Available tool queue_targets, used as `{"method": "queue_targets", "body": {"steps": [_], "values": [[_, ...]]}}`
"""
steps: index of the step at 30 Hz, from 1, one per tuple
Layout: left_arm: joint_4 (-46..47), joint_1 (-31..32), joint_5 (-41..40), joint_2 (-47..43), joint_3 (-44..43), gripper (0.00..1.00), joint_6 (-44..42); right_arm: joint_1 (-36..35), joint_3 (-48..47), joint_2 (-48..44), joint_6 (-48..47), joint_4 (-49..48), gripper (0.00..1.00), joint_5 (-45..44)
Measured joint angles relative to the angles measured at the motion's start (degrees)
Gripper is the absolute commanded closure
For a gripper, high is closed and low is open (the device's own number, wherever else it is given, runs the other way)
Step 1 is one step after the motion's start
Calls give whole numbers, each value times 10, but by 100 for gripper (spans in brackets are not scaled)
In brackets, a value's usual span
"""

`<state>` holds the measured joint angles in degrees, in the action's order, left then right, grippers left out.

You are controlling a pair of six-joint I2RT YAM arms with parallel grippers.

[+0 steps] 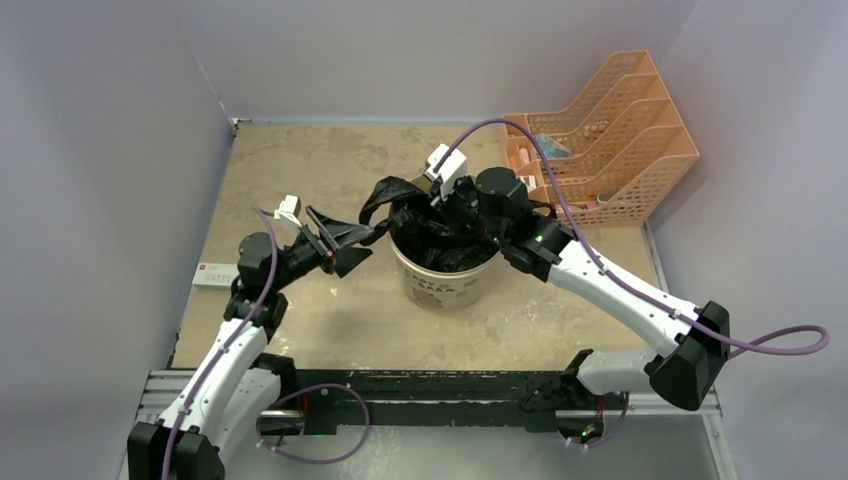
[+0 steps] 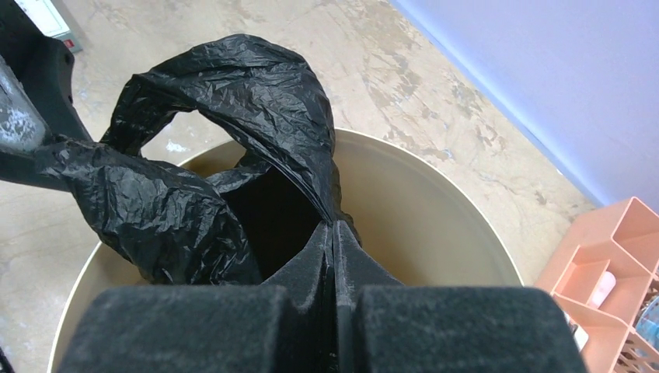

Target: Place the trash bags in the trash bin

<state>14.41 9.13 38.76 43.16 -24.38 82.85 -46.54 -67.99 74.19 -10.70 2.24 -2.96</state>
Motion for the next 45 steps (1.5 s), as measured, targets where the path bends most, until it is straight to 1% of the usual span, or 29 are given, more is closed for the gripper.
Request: {"method": "queue_targets", "body": {"steps": [8, 16, 22, 24, 25, 27, 28, 29, 31, 33, 36, 37, 38, 42, 45], "values": [[36, 41, -21, -17, 29, 13, 37, 0, 0, 0, 5, 0, 100, 14], [59, 61, -88, -60, 47, 12, 83, 0, 1, -2, 8, 0, 100, 28], [75, 63, -119, -51, 55, 12, 111, 0, 1, -4, 12, 0, 100, 38], [80, 63, -123, -44, 55, 15, 113, 0, 1, -5, 13, 0, 100, 41], [84, 63, -124, -39, 55, 19, 113, 0, 1, -5, 13, 0, 100, 41], [92, 63, -120, -22, 55, 35, 111, 0, 1, -5, 14, 0, 100, 42], [96, 63, -117, -12, 55, 48, 111, 0, 1, -5, 15, 0, 100, 42], [99, 63, -112, 0, 55, 55, 105, 0, 1, -5, 16, 0, 100, 42], [96, 64, -99, 30, 51, 65, 85, 0, 1, -5, 18, 0, 100, 41], [90, 64, -91, 42, 48, 81, 68, 0, 1, -5, 28, -1, 100, 38], [63, 64, -83, 47, 35, 96, 29, 0, 1, -4, 37, -4, 100, 25], [50, 64, -83, 45, 27, 99, 14, 0, 0, -4, 40, -5, 100, 21], [34, 64, -83, 43, 18, 100, -3, 0, -2, -3, 43, -5, 100, 15], [-31, 64, -84, 30, -25, 100, -84, 13, -26, 16, 60, -11, 100, -5], [-73, 64, -71, 36, -63, 100, -159, 38, -45, 40, 71, -26, 100, -10]]}}
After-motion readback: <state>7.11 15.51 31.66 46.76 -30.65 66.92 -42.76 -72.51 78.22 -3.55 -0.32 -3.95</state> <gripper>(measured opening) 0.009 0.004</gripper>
